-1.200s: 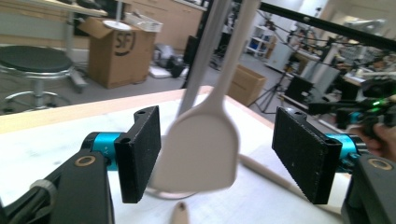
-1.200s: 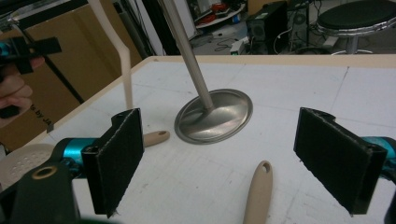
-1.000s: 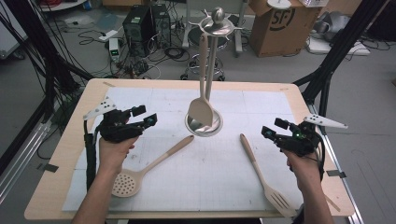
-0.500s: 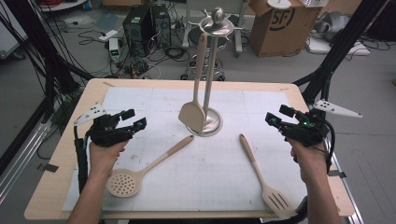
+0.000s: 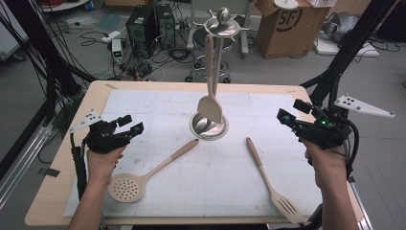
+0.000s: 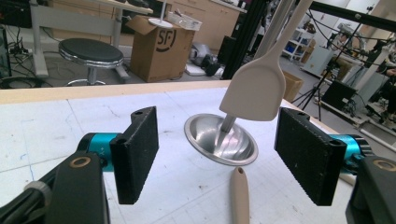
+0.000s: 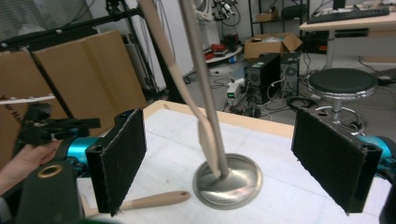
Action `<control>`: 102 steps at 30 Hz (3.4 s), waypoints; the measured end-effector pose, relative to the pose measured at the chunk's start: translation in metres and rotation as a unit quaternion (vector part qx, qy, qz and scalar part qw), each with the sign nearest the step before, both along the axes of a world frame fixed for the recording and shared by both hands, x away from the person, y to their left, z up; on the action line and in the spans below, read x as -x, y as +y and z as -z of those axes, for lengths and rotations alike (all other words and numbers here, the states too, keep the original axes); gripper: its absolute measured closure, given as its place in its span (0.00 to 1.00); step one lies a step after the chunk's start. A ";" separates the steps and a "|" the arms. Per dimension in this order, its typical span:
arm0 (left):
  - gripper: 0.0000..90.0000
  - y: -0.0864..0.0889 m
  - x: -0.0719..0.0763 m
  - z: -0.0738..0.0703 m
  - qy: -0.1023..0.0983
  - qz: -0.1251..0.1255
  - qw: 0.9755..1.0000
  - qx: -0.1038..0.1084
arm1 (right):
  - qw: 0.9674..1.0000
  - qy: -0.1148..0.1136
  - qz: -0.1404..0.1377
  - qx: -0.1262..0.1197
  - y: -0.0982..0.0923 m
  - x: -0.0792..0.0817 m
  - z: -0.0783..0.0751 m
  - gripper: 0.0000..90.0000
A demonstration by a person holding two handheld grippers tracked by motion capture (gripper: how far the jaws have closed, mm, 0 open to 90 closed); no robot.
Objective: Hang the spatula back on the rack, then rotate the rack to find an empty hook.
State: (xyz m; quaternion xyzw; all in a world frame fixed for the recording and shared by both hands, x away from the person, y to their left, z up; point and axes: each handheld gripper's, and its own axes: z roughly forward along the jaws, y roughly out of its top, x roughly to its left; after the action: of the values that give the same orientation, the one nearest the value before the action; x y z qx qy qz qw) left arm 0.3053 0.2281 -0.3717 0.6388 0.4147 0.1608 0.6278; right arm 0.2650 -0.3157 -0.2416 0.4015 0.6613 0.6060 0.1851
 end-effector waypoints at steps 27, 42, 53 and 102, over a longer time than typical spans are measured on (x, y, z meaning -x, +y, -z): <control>0.35 -0.002 0.003 0.004 0.000 0.000 1.000 0.000 | 0.989 -0.107 0.027 -0.103 0.068 -0.010 -0.020 0.19; 0.35 0.001 0.001 0.005 0.002 -0.004 1.000 -0.001 | 0.983 -0.126 0.066 -0.116 0.063 -0.051 -0.020 0.25; 0.36 0.003 0.000 0.007 0.004 -0.009 1.000 0.000 | 0.981 -0.137 0.067 -0.120 0.069 -0.067 -0.016 0.29; 0.37 -0.002 0.000 0.007 0.004 0.000 1.000 0.004 | 0.975 -0.141 0.005 -0.174 0.119 -0.115 -0.034 0.99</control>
State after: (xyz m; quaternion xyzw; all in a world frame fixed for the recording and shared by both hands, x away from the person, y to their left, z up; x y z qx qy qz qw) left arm 0.3058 0.2257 -0.3790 0.6371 0.4181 0.1562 0.6285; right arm 0.3799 -0.1964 -0.2080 0.3416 0.5108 0.7612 0.2071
